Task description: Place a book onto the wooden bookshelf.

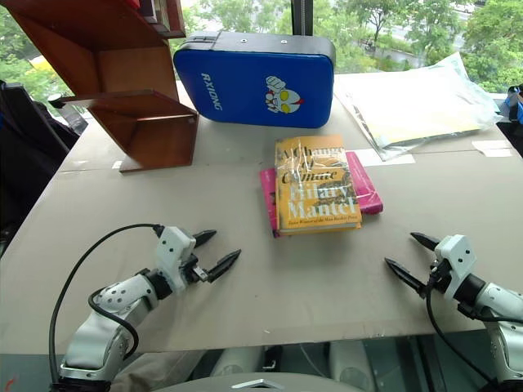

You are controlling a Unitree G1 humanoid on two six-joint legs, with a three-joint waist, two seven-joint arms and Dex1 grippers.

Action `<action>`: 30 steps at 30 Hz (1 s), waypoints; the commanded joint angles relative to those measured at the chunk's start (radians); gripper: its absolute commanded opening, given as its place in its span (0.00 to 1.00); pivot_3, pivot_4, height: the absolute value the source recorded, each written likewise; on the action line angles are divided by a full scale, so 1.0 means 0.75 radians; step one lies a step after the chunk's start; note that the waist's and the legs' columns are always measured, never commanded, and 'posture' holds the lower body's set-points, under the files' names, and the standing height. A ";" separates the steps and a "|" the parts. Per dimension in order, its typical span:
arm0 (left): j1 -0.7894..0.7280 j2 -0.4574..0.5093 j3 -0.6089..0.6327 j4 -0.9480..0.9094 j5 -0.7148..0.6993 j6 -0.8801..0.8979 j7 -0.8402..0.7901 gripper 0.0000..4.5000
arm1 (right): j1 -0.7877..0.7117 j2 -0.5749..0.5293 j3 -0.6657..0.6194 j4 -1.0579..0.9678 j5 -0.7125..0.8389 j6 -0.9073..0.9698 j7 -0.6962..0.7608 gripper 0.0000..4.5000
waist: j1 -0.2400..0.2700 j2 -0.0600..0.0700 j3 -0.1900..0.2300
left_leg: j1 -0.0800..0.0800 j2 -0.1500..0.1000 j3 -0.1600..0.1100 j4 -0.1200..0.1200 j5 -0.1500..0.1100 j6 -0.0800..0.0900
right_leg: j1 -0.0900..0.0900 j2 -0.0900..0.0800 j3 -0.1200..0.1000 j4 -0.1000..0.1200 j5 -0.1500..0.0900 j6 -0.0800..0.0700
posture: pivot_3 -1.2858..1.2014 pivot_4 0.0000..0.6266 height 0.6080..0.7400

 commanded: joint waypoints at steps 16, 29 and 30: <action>0.078 0.002 0.029 0.033 -0.032 -0.028 -0.022 0.99 | -0.070 -0.033 -0.034 0.040 0.012 -0.025 0.047 1.00 | -0.003 -0.005 0.003 | -0.002 0.002 0.001 -0.002 -0.001 0.001 | -0.002 0.001 0.000 -0.004 0.000 0.000 | 0.52 0.24 1.00; 0.030 0.082 0.070 -0.039 -0.112 0.050 -0.093 0.99 | -0.257 -0.046 -0.100 0.071 0.001 0.044 -0.129 1.00 | -0.013 -0.007 0.005 | -0.003 0.002 0.003 -0.003 -0.001 0.001 | -0.004 0.001 0.001 -0.004 0.000 0.000 | 0.52 0.24 1.00; 0.009 0.107 0.075 -0.043 -0.123 0.066 -0.110 0.99 | -0.307 -0.050 -0.099 0.082 -0.018 0.073 -0.178 1.00 | -0.016 -0.007 0.005 | -0.004 0.002 0.003 -0.003 -0.001 0.001 | -0.005 0.002 0.001 -0.004 0.000 0.000 | 0.52 0.24 1.00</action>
